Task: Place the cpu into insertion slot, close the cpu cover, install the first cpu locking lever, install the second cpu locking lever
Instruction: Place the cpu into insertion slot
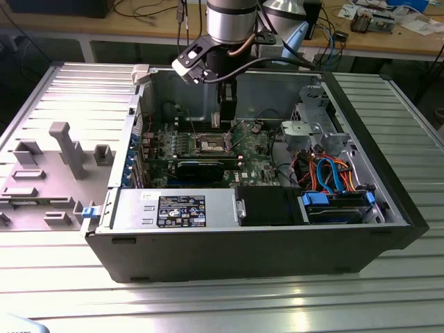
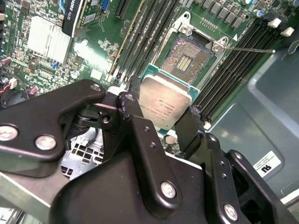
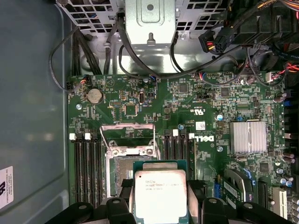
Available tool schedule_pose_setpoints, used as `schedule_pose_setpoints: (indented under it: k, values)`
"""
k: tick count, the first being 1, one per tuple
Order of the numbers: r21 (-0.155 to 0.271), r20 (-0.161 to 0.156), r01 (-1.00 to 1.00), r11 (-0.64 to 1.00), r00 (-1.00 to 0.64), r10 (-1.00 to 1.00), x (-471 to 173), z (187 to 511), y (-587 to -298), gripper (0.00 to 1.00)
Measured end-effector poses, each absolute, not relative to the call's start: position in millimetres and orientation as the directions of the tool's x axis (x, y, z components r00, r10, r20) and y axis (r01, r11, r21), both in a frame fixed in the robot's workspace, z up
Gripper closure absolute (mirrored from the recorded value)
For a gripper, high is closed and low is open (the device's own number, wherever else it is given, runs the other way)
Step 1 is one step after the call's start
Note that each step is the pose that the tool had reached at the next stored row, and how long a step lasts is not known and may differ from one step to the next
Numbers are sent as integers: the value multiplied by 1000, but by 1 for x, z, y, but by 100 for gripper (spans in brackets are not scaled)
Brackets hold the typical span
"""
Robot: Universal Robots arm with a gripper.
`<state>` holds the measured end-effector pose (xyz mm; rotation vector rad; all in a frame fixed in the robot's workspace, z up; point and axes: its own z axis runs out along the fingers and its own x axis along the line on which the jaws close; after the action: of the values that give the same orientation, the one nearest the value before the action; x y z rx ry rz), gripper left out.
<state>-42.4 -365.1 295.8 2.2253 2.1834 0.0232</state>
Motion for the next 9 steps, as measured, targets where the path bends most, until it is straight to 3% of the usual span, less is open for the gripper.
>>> schedule_pose_setpoints:
  k: [9]
  values:
    - [28,-6,999,-19,19,1000,-43,294,-365,45]
